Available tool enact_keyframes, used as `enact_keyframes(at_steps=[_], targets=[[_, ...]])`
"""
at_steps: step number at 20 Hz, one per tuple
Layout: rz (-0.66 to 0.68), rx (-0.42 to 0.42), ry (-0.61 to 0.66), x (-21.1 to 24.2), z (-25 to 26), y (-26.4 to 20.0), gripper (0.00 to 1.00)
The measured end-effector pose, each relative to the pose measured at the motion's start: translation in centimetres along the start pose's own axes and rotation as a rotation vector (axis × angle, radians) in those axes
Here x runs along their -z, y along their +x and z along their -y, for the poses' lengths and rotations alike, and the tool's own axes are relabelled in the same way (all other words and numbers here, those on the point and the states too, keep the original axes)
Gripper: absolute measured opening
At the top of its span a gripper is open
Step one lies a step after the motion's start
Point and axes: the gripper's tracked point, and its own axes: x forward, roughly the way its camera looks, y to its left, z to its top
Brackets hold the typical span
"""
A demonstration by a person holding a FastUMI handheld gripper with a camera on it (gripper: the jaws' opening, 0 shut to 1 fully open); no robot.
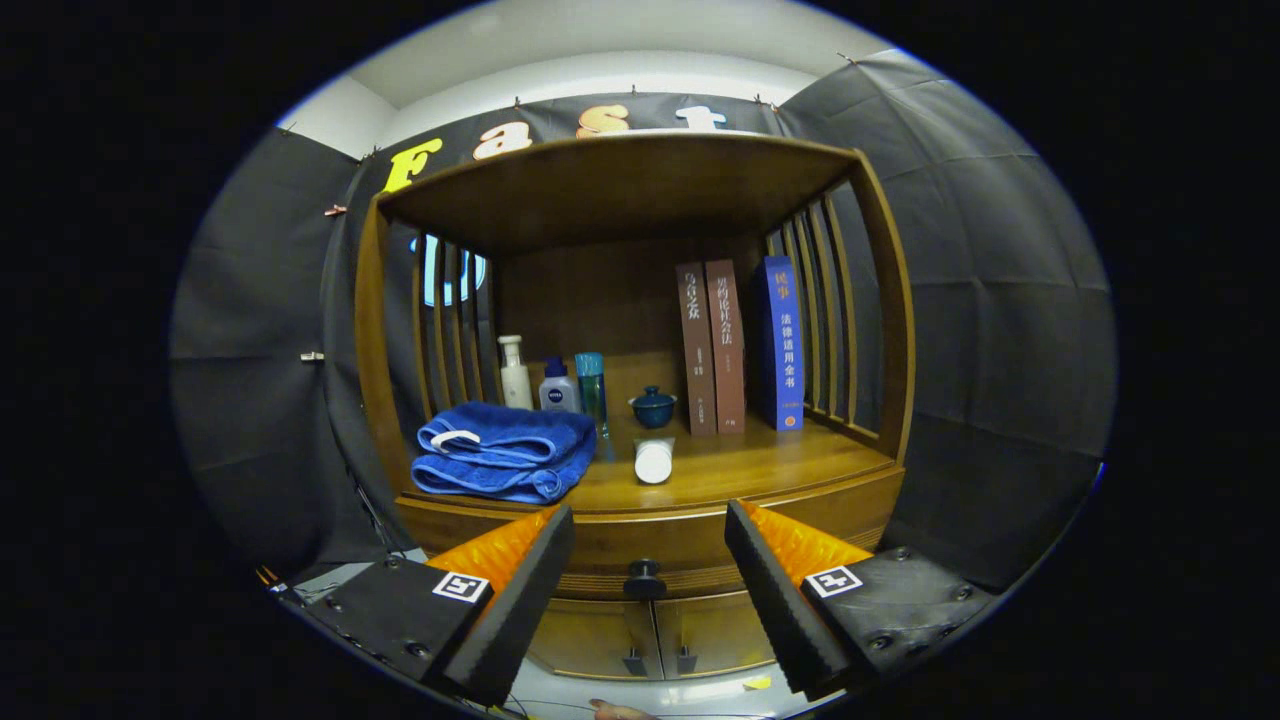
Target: Pull open the drawer, take out the items inside it, and place them on the countertop above the cabinet.
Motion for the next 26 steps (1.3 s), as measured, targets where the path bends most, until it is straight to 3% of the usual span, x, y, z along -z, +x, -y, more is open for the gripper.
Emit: enact_keyframes(at_steps=[9,26], targets=[[0.080,0.037,-0.016,-4.4,0.1,-3.9,0.99],[0.082,0.017,-0.013,-7.7,-0.5,-6.4,0.99]])
